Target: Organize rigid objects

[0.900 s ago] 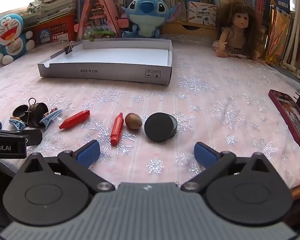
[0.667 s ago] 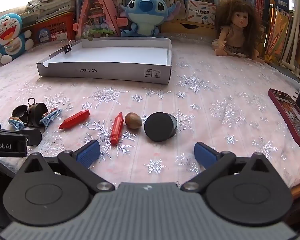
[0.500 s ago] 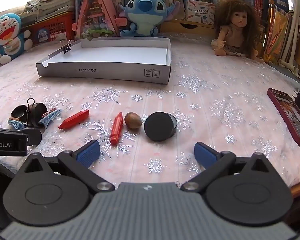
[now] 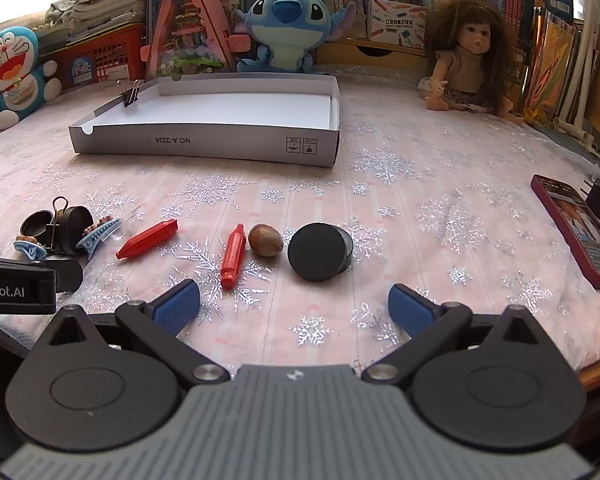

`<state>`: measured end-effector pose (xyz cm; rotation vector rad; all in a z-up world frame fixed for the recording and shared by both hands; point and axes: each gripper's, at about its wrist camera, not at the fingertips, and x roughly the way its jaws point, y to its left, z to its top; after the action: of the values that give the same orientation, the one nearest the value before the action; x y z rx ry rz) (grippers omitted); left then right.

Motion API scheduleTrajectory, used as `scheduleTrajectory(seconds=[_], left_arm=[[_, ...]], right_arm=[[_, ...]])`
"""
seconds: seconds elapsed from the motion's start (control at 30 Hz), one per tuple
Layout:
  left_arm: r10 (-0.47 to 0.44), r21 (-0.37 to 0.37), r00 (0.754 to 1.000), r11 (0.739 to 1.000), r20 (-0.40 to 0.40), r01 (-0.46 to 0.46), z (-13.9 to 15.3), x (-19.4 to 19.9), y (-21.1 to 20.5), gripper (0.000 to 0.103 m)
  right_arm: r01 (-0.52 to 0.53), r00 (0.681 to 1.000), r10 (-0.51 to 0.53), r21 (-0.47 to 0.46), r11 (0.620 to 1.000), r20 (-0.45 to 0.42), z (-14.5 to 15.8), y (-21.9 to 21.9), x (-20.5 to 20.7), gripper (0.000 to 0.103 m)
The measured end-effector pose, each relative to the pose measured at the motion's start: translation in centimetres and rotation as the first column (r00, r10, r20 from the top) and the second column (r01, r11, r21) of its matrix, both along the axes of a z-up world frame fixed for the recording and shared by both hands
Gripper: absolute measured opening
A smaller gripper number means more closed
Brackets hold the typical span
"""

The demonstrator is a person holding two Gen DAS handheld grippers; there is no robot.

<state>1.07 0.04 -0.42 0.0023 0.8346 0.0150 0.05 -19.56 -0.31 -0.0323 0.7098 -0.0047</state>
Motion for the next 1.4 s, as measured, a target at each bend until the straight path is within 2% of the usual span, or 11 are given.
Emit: scheduleTrajectory(seconds=[1.4], left_arm=[[0.0,-0.001,1.0,1.0,0.004,0.0,0.43,0.03,0.1,0.103]], right_arm=[[-0.002,1.0,0.002,0.002,1.0,0.009,0.04,-0.06,-0.19,0.103]])
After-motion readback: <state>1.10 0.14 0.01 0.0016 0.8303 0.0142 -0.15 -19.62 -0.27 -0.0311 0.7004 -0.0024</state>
